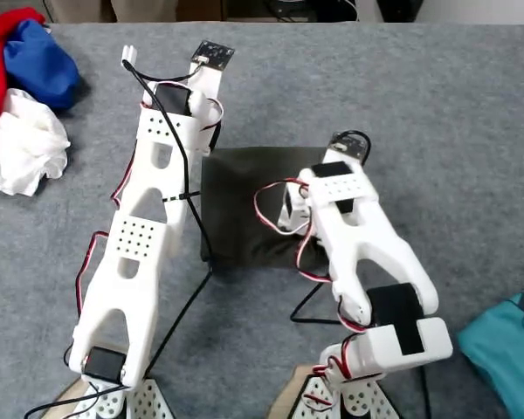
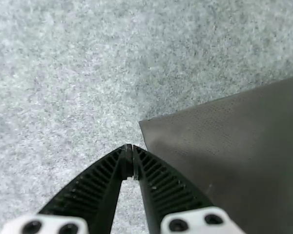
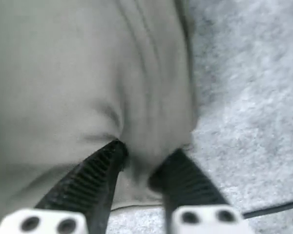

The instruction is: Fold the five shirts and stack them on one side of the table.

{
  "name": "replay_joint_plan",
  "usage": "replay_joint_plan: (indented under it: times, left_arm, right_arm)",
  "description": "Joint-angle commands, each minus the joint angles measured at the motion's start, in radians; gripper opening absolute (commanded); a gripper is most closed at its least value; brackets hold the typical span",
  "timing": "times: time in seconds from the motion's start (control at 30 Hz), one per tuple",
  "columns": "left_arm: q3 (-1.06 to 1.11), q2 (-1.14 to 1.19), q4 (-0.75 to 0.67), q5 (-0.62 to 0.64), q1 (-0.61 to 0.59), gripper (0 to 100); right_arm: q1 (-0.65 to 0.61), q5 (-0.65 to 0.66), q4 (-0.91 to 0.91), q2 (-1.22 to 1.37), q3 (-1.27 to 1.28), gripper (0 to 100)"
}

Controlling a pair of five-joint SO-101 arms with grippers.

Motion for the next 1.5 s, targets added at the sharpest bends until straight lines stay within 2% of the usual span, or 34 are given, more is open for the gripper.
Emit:
replay_joint_plan:
  times: [0.0, 0.13, 0.47, 0.7, 0.97, 1.03, 1.2, 1.27, 1.33, 1.47]
  left_arm:
    - [-0.043, -0.018, 0.009, -0.005, -0.005, 2]
    - [-0.043, -0.018, 0.009, -0.005, -0.005, 2]
    - [-0.043, -0.018, 0.009, -0.005, -0.006, 2]
    - [-0.044, -0.018, 0.009, -0.005, -0.015, 2]
    - [-0.044, -0.018, 0.009, -0.031, -0.02, 2]
    - [-0.044, -0.018, 0.009, -0.031, -0.02, 2]
    - [-0.044, -0.016, 0.009, -0.031, -0.02, 2]
    - [-0.044, -0.016, 0.009, -0.031, -0.02, 2]
    - [-0.044, -0.016, 0.009, -0.031, -0.02, 2]
    - [-0.044, -0.016, 0.009, -0.031, -0.02, 2]
  right_arm:
    - [0.047, 0.014, -0.011, -0.004, -0.047, 2.7]
    - [0.107, 0.032, -0.003, -0.007, -0.104, 0.5]
    - [0.154, 0.295, -0.037, 0.021, -0.334, 0.5]
    - [0.22, 0.457, -0.155, 0.16, -0.464, 0.6]
    - [0.274, 0.597, -0.152, 0.282, -0.59, 1.5]
    - [0.274, 0.623, -0.152, 0.291, -0.593, 6.8]
    - [0.272, 0.631, -0.094, 0.282, -0.613, 35.2]
    - [0.275, 0.626, -0.041, 0.266, -0.636, 42.6]
    - [0.282, 0.608, 0.002, 0.239, -0.661, 44.7]
    - [0.288, 0.48, 0.081, 0.166, -0.704, 44.7]
